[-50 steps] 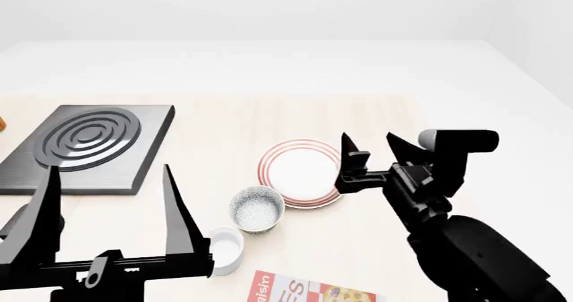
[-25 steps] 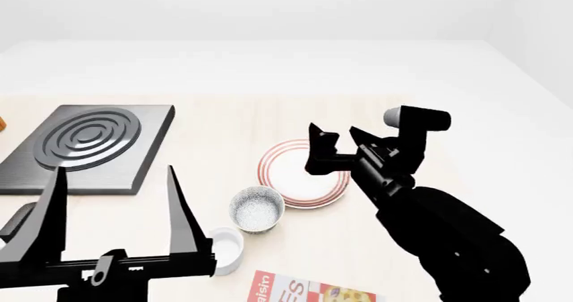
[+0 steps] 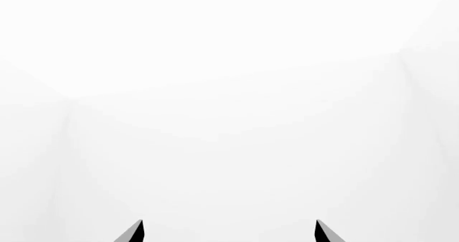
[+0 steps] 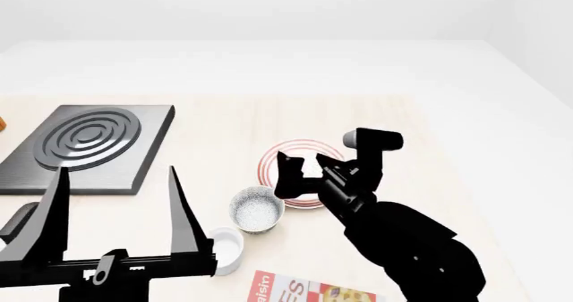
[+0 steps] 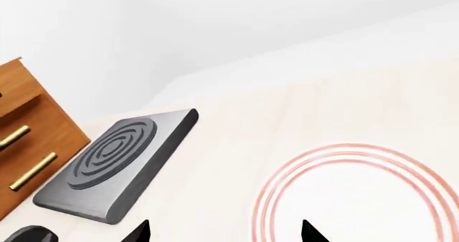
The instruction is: Pick the akita bowl between the plate and the ramekin and place it on the plate.
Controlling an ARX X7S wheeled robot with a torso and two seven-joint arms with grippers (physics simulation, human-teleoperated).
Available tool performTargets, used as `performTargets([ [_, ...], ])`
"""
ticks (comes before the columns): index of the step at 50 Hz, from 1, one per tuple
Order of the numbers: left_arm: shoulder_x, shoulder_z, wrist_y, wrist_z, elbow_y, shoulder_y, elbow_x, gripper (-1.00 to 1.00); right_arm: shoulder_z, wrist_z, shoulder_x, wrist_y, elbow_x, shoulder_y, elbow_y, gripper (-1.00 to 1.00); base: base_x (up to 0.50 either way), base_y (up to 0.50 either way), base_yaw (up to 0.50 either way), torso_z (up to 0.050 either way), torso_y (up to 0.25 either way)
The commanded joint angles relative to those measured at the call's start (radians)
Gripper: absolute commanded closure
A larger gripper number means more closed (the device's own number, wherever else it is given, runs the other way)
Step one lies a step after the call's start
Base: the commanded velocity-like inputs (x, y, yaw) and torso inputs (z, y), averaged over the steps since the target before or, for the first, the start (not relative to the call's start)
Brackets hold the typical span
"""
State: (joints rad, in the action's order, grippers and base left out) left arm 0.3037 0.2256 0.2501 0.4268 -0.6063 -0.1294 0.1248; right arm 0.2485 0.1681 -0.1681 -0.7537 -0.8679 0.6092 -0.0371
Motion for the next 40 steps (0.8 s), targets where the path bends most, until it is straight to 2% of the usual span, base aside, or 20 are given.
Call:
performTargets([
  [1,-0.017,-0.023,0.007,-0.025,0.002,-0.001,0.006,-1.00,-0.016,-0.008,0.061,0.001,0.003,0.004,0.021,-1.00,0.00,0.00,0.00,0.000,0.000],
  [24,-0.009,-0.017,0.012,-0.015,0.005,0.002,0.003,-1.00,-0.067,0.080,0.143,0.104,-0.057,-0.004,0.130,-1.00,0.00,0.00,0.00,0.000,0.000],
  [40,-0.002,-0.013,0.017,-0.007,0.007,0.000,0.002,-1.00,-0.017,0.118,0.141,0.184,-0.106,-0.036,0.181,-1.00,0.00,0.00,0.00,0.000,0.000],
])
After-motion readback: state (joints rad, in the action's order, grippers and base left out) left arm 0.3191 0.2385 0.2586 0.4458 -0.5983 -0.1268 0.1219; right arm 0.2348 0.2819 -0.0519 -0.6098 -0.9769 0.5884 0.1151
